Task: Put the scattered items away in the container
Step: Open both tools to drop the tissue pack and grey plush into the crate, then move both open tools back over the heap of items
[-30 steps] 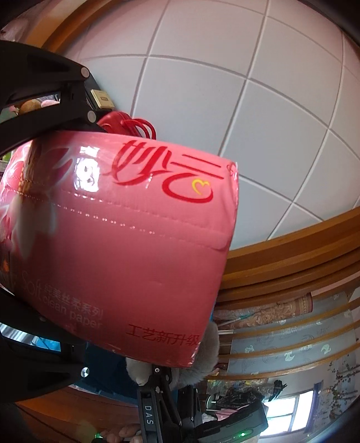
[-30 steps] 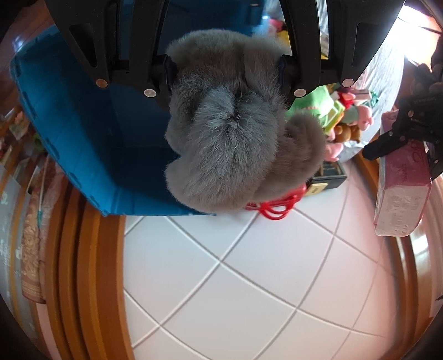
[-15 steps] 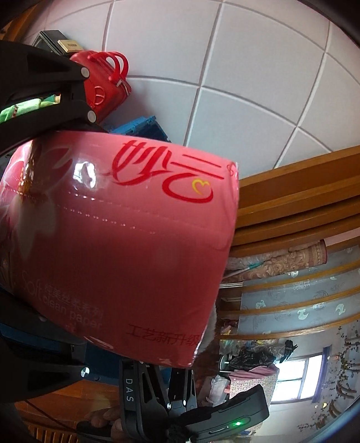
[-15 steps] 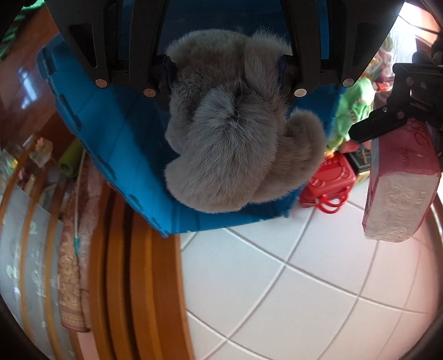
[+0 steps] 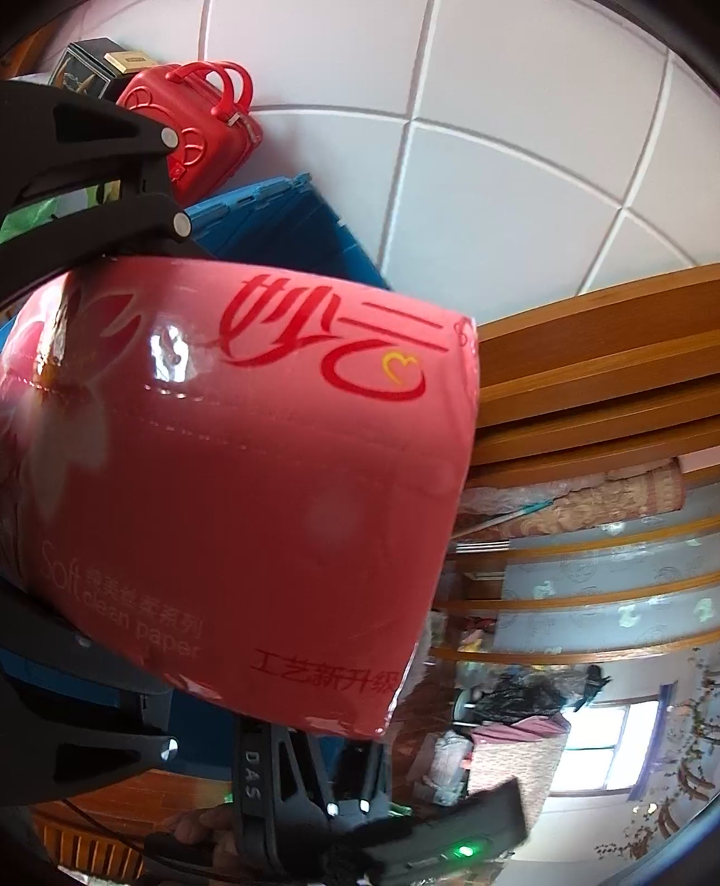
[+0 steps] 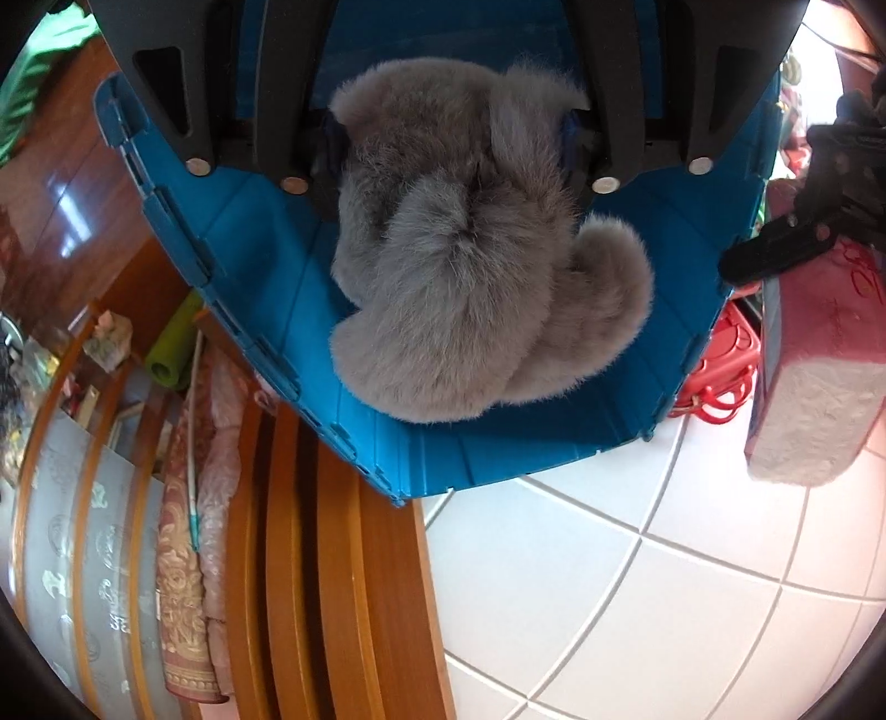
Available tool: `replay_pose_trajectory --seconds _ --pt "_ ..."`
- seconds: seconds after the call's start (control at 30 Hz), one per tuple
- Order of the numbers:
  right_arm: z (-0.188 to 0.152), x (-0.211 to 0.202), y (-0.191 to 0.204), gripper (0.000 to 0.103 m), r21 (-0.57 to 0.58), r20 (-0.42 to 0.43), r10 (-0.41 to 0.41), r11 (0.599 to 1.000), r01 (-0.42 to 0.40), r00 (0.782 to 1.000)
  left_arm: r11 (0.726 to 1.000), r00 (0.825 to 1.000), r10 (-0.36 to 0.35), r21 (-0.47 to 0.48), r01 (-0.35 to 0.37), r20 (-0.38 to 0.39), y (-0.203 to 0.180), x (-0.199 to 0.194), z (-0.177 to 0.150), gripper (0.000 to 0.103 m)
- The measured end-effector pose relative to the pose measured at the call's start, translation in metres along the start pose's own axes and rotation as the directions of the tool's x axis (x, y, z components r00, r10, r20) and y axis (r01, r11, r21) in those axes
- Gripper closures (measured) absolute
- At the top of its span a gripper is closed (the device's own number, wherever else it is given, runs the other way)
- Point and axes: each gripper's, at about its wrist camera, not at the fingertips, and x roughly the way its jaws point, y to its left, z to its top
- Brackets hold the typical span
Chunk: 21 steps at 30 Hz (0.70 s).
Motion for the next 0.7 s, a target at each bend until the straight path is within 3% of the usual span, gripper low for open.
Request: replay_pose_trajectory --seconds 0.03,0.07,0.37,0.7 --pt "0.002 0.003 0.0 0.003 0.001 0.002 -0.008 1.0 0.008 1.0 1.0 1.0 0.007 -0.002 -0.007 -0.023 0.001 0.001 -0.001 0.0" --pt "0.003 0.002 0.0 0.0 0.005 0.013 -0.012 1.0 0.012 1.0 1.0 0.999 0.01 -0.004 -0.01 -0.031 0.0 0.002 -0.001 0.0" --pt "0.004 0.003 0.004 0.0 0.013 0.021 -0.006 1.0 0.005 1.0 0.997 0.997 0.077 0.013 -0.076 -0.027 -0.005 -0.008 -0.01 0.0" --pt "0.001 -0.01 0.052 0.0 -0.051 0.031 0.053 0.997 -0.052 0.998 0.989 0.992 0.118 -0.086 -0.122 -0.051 0.034 -0.043 -0.068 0.0"
